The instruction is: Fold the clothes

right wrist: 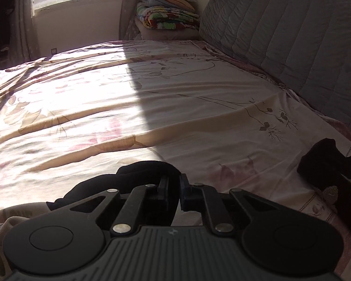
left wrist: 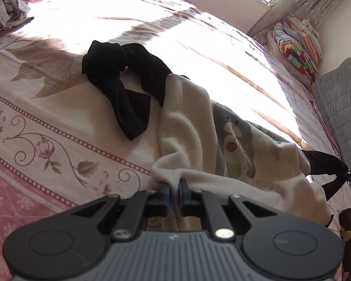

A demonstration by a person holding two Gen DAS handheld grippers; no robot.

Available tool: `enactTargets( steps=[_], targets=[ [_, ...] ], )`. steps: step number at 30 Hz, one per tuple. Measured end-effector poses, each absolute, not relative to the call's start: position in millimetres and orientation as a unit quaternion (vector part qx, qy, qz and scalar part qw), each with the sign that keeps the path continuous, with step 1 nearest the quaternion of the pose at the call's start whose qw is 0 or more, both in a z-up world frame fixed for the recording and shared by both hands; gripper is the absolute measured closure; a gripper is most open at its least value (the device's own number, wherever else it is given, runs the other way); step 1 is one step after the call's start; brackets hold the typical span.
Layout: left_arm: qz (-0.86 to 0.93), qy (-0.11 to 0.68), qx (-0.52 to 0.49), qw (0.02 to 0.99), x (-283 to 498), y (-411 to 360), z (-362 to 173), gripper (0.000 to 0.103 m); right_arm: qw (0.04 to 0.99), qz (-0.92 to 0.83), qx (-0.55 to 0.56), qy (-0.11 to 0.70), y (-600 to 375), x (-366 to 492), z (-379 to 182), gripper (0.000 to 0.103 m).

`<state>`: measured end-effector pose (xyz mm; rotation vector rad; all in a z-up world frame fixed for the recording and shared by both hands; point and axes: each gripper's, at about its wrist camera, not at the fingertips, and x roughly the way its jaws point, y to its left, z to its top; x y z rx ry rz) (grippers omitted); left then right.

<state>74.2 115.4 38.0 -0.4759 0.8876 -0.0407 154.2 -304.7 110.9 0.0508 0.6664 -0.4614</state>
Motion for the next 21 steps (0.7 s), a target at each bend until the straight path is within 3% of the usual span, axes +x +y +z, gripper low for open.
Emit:
enactTargets(
  steps=[11, 21],
  targets=[
    [-0.011, 0.404, -0.227, 0.886, 70.9, 118.2, 43.1, 0.096, 0.938, -0.211, -0.049, 0.270, -291.8, 187.2, 150.1, 0.093],
    [-0.025, 0.419, -0.240, 0.875, 73.3, 118.7, 37.9, 0.092, 0.934, -0.182, -0.045, 0.305, -272.7, 193.2, 123.1, 0.090]
  ],
)
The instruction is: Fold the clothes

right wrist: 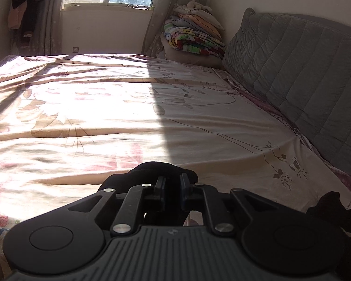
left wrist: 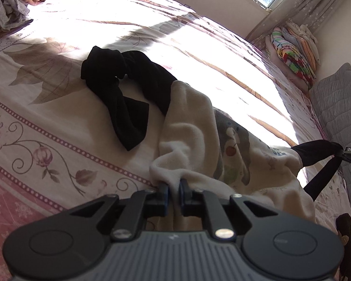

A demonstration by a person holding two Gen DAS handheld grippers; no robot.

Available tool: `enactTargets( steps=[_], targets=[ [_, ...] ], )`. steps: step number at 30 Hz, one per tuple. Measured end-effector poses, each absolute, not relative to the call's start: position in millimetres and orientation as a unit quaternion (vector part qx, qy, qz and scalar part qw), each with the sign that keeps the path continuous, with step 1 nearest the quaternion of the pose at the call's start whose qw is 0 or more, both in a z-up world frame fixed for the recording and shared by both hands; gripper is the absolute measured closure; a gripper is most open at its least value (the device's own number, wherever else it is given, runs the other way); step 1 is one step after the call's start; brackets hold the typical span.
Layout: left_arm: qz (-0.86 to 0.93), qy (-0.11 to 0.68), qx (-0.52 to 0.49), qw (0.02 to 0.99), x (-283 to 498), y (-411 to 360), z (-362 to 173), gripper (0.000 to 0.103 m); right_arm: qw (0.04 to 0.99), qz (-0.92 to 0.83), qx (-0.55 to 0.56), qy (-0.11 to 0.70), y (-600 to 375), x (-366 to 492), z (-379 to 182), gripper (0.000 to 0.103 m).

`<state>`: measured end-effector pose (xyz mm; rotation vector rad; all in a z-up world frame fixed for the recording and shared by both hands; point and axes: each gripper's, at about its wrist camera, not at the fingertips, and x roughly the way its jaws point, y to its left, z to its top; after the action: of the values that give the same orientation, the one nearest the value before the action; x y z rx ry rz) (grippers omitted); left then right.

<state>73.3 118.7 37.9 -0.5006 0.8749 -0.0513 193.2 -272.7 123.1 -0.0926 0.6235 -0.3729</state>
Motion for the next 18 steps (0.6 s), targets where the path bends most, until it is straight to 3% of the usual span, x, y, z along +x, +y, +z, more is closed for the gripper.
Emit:
enactTargets(
  steps=[5, 9, 18],
  targets=[
    [-0.041, 0.434, -0.259, 0.862, 74.2, 123.8, 35.3, 0.081, 0.931, -0.154, -0.027, 0.330, -271.5, 175.9, 107.3, 0.073],
    [-0.053, 0.452, -0.274, 0.847, 75.5, 127.9, 30.4, 0.075, 0.929, -0.108, -0.012, 0.354, -270.0, 152.0, 97.9, 0.069],
    [-0.086, 0.466, -0.305, 0.827, 65.2, 147.4, 21.1, 0.071, 0.922, 0.018, -0.027, 0.385, -268.0, 76.1, 76.9, 0.057]
  ],
)
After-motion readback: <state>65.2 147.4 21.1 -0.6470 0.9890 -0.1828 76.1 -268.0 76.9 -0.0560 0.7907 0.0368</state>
